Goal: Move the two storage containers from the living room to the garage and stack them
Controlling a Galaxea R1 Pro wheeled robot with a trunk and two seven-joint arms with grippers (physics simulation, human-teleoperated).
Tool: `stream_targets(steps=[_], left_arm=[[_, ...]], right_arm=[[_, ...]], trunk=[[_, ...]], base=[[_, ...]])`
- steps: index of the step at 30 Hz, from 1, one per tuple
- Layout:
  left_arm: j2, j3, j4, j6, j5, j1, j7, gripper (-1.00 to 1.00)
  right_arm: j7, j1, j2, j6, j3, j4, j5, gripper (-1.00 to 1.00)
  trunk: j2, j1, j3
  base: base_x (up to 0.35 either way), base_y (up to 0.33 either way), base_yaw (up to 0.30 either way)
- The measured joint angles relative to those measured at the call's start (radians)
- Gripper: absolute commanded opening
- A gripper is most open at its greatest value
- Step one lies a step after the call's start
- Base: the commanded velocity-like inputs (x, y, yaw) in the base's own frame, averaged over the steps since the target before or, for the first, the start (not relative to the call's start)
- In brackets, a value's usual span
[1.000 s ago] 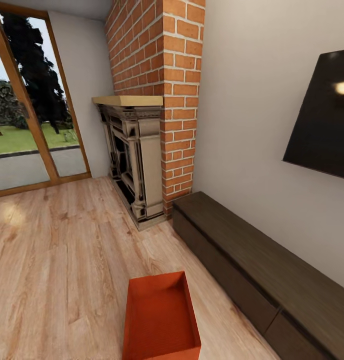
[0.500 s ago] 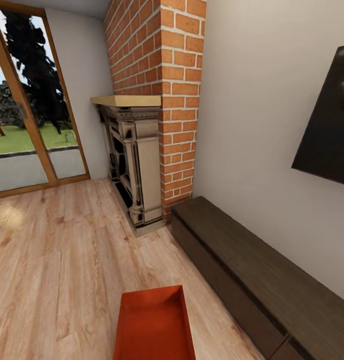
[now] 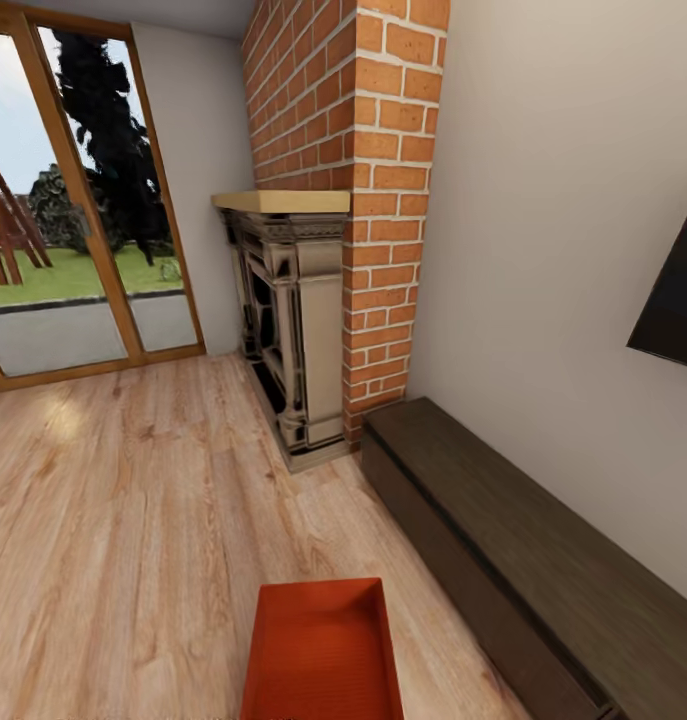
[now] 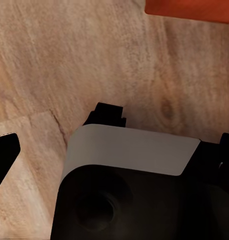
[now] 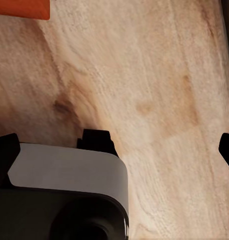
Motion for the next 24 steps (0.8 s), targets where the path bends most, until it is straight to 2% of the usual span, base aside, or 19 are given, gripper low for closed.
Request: stream_targets(steps=[7,16,24], left_arm=[[0.000,0.000,-0.001,0.000,0.000,0.000,0.000,1.00],[0.000,0.000,-0.001,0.001,0.000,0.000,0.000,1.00],[0.000,0.000,-0.001,0.000,0.000,0.000,0.000,1.00]], right_arm=[[0.001,0.001,0.000,0.001,0.000,0.000,0.000,1.00],[0.002,0.001,0.000,0.001,0.000,0.000,0.000,1.00],[0.002,0.001,0.000,0.001,0.000,0.000,0.000,1.00]], trunk=[[0.000,0.000,0.000],[0.000,0.000,0.000],[0.000,0.000,0.000]], base=[[0.000,0.000,0.214],[0.086,0.204,0.010],[0.013,0.030,0.000]])
